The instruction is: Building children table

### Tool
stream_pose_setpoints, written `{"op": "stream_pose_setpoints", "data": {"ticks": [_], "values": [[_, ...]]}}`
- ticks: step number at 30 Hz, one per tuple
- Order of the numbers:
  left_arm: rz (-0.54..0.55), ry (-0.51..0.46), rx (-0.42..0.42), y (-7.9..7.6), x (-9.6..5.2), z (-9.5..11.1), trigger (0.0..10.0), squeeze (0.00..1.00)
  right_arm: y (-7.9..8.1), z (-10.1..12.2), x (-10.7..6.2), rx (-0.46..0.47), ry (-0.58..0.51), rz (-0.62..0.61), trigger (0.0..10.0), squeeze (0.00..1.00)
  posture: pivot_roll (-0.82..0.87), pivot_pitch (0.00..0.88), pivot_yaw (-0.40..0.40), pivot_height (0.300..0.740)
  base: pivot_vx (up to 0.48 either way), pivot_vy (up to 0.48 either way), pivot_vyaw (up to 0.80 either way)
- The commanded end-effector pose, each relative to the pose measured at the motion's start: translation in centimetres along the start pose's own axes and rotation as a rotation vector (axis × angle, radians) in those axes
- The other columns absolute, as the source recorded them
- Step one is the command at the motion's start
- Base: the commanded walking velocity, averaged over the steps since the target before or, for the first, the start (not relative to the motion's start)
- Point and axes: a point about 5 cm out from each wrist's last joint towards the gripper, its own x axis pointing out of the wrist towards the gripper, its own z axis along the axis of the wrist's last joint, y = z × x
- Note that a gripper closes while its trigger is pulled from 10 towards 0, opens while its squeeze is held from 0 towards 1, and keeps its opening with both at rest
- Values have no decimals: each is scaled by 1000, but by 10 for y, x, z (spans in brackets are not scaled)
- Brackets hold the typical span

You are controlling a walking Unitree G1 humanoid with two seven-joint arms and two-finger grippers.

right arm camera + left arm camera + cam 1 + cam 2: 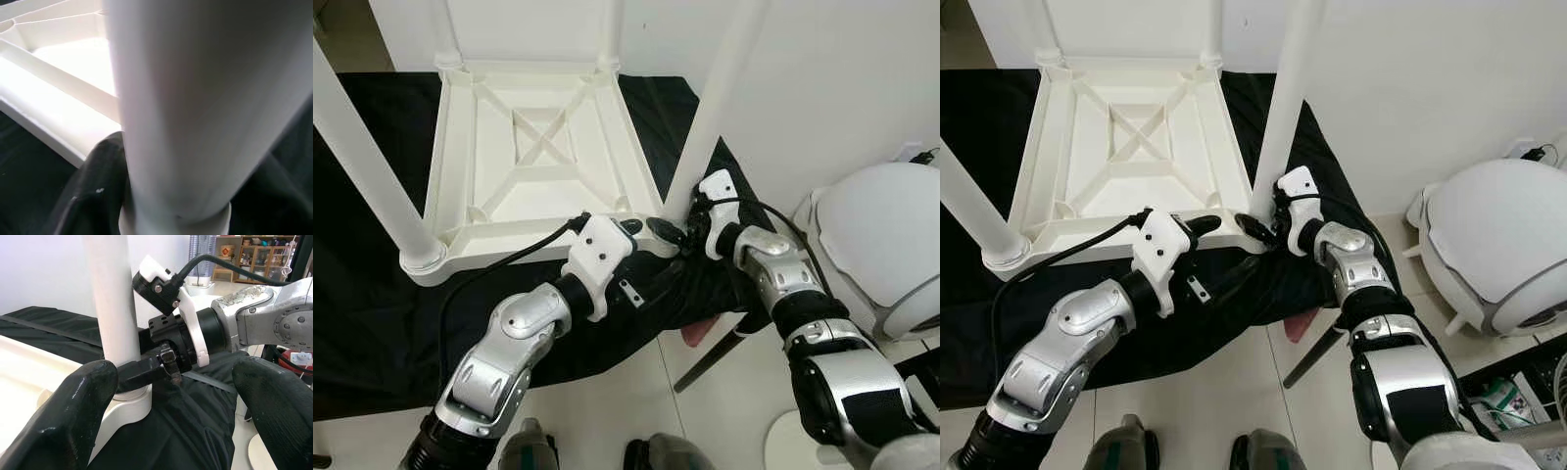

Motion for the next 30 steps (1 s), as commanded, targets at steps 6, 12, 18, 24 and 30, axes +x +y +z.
{"op": "stream_pose_setpoints", "data": {"ticks": [6, 12, 18, 24, 30], "values": [[1, 3, 2, -1, 2, 0, 10000, 0, -5, -7, -9, -3, 8, -12, 0, 0, 29, 16, -77, 740, 0, 0, 0], [-2, 3, 1, -1, 2, -1, 10000, 0, -4, -9, -9, -6, 10, -84, 10000, 0, 25, 18, -78, 740, 0, 0, 0], [-3, 4, -3, -2, 2, -2, 10000, 0, 7, -5, -3, 99, -33, -321, 10000, 0, 21, 15, -84, 740, 0, 0, 0], [-12, 3, -3, -3, 3, -2, 10000, 0, 23, -3, 1, 160, -34, -591, 10000, 0, 16, 6, -84, 740, 0, 0, 0], [-19, 1, -2, -4, 5, -2, 10000, 0, 37, -2, 6, 177, -14, -713, 10000, 0, 18, 0, -86, 740, 0, 0, 0]]}}
